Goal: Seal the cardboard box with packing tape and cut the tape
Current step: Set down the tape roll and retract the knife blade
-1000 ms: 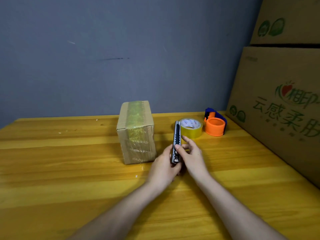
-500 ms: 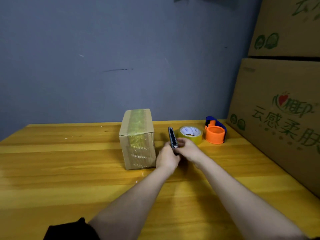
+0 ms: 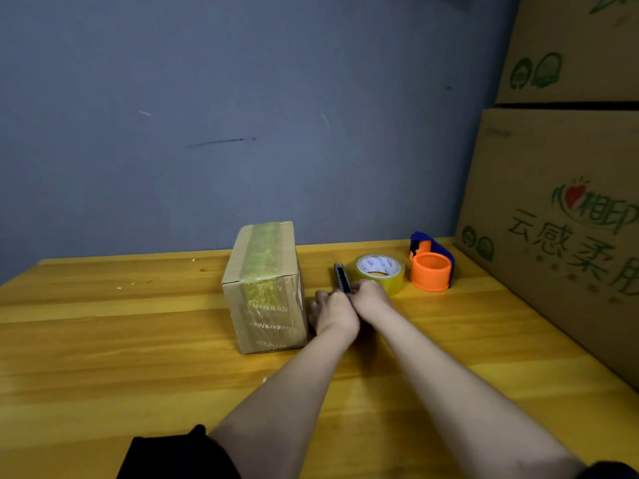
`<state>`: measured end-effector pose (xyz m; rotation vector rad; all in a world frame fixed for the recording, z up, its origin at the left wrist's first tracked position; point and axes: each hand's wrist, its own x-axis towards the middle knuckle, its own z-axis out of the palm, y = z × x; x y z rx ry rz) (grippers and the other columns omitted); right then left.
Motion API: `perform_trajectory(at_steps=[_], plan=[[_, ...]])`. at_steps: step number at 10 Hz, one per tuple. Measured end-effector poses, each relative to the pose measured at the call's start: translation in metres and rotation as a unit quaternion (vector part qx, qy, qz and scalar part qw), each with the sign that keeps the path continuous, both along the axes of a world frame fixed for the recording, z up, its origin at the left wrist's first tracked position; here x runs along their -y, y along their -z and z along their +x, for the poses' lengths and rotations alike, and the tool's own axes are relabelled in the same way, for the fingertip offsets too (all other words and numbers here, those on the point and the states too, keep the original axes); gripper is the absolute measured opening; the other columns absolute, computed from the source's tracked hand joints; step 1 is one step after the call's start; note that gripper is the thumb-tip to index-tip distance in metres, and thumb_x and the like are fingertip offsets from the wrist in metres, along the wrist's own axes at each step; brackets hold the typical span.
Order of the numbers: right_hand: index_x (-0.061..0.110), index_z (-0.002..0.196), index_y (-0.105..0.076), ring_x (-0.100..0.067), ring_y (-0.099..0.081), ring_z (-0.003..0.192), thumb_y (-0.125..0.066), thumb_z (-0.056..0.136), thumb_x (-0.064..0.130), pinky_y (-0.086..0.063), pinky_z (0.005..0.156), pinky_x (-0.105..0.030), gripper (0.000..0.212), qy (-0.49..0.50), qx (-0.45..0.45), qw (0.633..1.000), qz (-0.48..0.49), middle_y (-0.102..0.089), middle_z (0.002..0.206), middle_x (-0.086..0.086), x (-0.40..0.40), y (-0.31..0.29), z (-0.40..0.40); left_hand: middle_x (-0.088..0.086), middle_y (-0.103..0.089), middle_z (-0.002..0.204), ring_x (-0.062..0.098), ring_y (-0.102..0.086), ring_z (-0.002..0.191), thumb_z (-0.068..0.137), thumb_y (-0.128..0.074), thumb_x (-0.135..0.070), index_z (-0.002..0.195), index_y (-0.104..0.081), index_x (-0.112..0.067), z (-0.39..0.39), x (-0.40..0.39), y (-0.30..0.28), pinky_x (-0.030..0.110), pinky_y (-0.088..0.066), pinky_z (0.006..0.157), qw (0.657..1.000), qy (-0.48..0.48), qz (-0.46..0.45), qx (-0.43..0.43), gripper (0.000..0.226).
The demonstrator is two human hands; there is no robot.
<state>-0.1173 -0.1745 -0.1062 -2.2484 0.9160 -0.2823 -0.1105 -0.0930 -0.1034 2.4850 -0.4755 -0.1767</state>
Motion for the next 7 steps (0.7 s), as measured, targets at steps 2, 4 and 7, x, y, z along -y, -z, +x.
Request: perform_trajectory(at_steps=[2,4,7], plan=[[0.009,0.108,-0.067,-0.034,-0.060,0.106,-0.046,0.090,0.024,-0.048,0.085,-0.033,0.032,0.012,-0.018,1.000,0.004,-0.064,0.117,-0.016,0.002,0.002,0.005,0.013,-0.035,0.140,0.033,-0.032,0.130,0.098,-0.030,-0.016,0.129,-0.051,-0.013,0.007,0.004,-0.004,0.039,-0.031,0.105,0.998,0.004,0.054,-0.011,0.037],[0.002,0.101,-0.068,-0.027,-0.059,0.090,-0.043,0.090,0.018,-0.041,0.073,-0.028,0.031,-0.013,-0.010,1.000,0.025,-0.066,0.111,-0.020,0.008,0.004,0.008,0.013,-0.029,0.145,0.031,-0.028,0.134,0.097,-0.031,-0.015,0.134,-0.045,-0.011,0.006,0.007,-0.011,0.040,-0.030,0.106,0.994,0.013,0.108,-0.028,0.040],[0.014,0.057,-0.044,-0.023,-0.042,0.064,-0.041,0.089,0.006,-0.027,0.050,-0.028,0.033,-0.058,-0.014,0.998,0.035,-0.050,0.070,-0.009,0.011,-0.007,-0.009,0.017,-0.029,0.145,0.034,-0.031,0.133,0.092,-0.044,-0.010,0.137,-0.038,-0.006,-0.003,-0.004,-0.028,0.038,-0.033,0.107,0.990,0.048,0.109,-0.074,0.046]])
